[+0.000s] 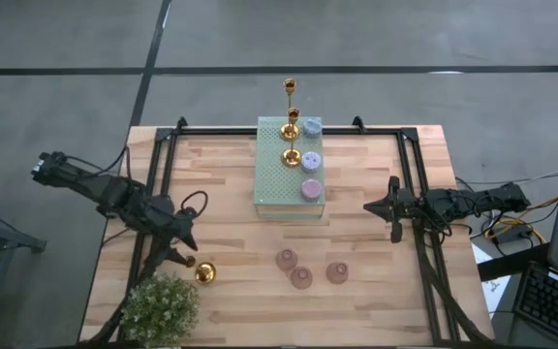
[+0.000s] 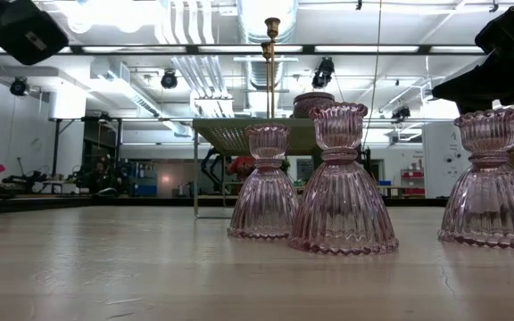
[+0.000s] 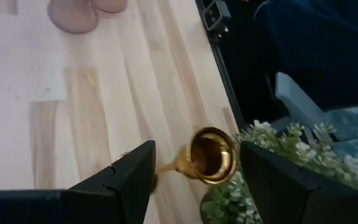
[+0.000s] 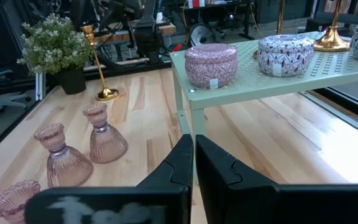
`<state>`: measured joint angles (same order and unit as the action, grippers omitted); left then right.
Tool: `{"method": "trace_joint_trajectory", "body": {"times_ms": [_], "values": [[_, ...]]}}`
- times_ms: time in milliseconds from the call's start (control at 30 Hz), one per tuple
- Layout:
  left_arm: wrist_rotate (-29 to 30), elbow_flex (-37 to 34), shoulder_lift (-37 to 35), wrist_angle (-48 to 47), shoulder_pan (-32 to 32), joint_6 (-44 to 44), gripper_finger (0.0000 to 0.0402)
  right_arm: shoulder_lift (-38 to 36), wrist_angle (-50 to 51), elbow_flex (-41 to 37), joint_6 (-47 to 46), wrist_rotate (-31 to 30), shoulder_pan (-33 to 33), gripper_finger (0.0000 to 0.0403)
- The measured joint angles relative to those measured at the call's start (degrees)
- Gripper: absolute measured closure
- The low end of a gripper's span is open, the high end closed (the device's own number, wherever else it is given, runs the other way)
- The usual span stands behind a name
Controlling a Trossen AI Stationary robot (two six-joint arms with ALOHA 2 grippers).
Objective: Pick & Place candle stick holders
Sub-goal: Put the gold candle holder on the shelf aligned with the other gold candle holders
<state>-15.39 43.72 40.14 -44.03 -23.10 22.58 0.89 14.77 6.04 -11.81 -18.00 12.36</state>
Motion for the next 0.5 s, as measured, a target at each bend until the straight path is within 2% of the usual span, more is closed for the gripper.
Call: {"method": "trace_joint_trajectory", "body": {"times_ms": [133,333,500], "values": [[1.7,0.0,0.1,0.0,-4.1,1.6,0.0165,0.0,0.0,0.0,0.0,0.0,0.0,0.0390],[9.2,0.0,1.2,0.5,-8.8,3.1,0.0165,0.0,0.0,0.0,0.0,0.0,0.0,0.0390],[10.6,-1.4,3.2,1.2,-9.9,3.8,0.0165,0.0,0.0,0.0,0.0,0.0,0.0,0.0390]]}}
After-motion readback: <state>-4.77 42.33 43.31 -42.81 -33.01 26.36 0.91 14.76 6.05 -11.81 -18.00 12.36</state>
